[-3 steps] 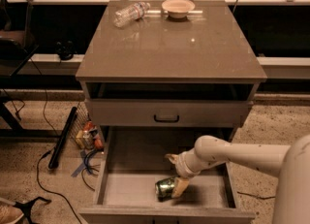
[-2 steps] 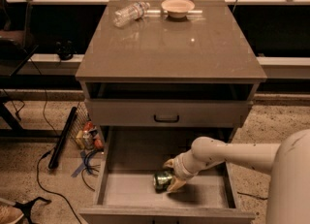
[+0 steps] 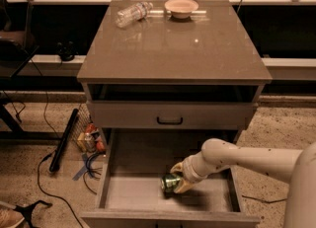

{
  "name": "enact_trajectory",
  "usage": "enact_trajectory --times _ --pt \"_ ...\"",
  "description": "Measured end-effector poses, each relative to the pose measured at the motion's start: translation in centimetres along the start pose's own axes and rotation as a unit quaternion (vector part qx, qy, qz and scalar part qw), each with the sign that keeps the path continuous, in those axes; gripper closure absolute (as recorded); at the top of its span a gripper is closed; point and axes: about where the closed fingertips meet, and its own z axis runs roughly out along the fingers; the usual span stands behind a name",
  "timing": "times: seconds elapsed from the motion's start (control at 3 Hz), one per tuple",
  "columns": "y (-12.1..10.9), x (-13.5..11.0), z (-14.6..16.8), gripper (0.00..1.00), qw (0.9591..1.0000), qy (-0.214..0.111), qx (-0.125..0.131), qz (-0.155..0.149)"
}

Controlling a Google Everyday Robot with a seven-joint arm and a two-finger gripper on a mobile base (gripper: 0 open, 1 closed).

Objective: Pick green can from middle drawer and place on counter

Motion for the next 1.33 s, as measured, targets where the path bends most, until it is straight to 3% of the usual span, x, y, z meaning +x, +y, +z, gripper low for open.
enact_trajectory --times 0.33,0.67,1.0,1.33 --pt "0.5 0.0 -5.2 1.0 0.9994 -0.019 0.028 0.007" --pt "2.0 2.0 -14.8 1.0 0.9957 -0.048 0.075 0.028" --pt "1.8 2.2 -15.6 1.0 0.9952 -0.049 0.08 0.027" --pt "0.8 2.6 -18.6 1.0 0.9931 -0.051 0.102 0.025"
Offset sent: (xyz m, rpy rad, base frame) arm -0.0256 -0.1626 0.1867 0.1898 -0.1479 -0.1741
